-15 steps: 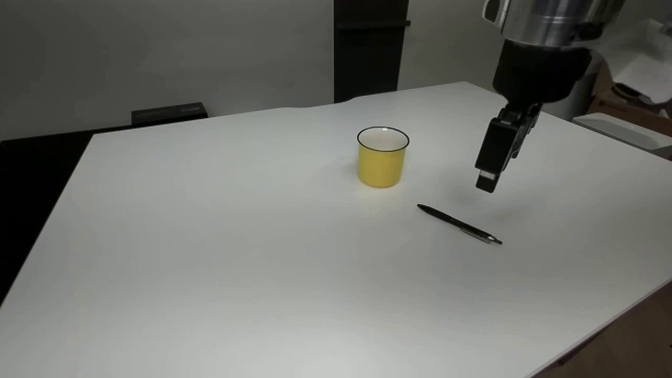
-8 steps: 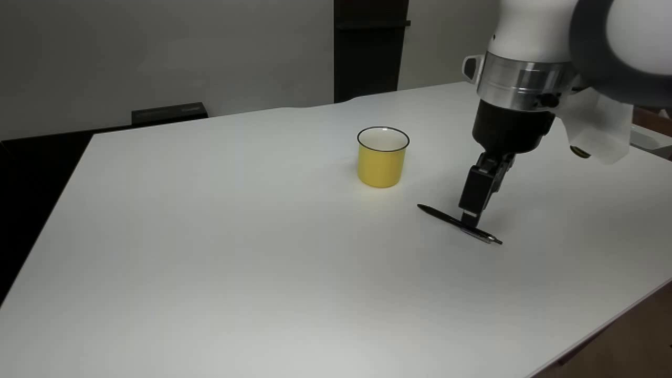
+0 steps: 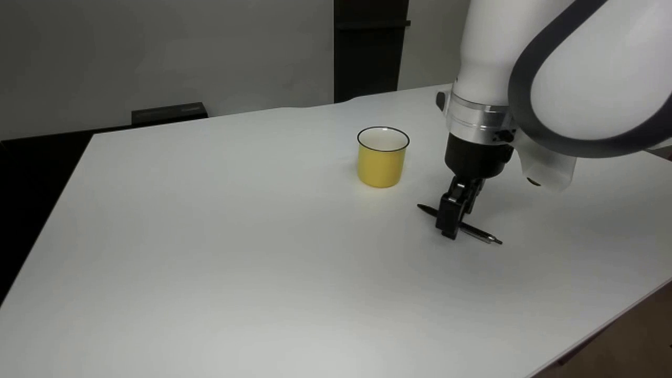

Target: Pick up the pen from the table and put it in the yellow cup.

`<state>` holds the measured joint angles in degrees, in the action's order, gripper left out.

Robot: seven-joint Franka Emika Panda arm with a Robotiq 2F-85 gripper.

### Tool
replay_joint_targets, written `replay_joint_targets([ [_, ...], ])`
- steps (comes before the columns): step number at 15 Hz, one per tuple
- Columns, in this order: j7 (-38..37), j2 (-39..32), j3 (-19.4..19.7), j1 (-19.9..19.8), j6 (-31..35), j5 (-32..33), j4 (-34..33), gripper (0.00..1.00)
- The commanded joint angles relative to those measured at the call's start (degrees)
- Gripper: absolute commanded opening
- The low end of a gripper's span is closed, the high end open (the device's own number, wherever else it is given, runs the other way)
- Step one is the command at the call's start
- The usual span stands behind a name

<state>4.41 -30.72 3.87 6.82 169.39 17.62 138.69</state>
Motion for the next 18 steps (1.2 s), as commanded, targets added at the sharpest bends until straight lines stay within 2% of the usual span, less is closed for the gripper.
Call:
replay_joint_targets([
  [1, -0.73, -0.90, 0.83, 1.63, 1.68, -1.03, -1.32, 0.45],
  [5, -0.68, -0.22, 1.36, 2.64, 3.26, -1.55, -0.76, 0.18],
  [8, -0.65, 0.11, 1.79, 2.88, 3.69, -1.78, -0.36, 0.01],
  [13, -0.44, 3.50, 1.56, 2.43, 0.77, -2.56, 0.48, 0.03],
  [15, -0.97, 6.70, 1.58, 2.78, -3.74, -3.34, 0.13, 0.03],
  [18, -1.60, 12.00, 0.15, 2.63, -14.82, -4.04, -2.37, 0.03],
])
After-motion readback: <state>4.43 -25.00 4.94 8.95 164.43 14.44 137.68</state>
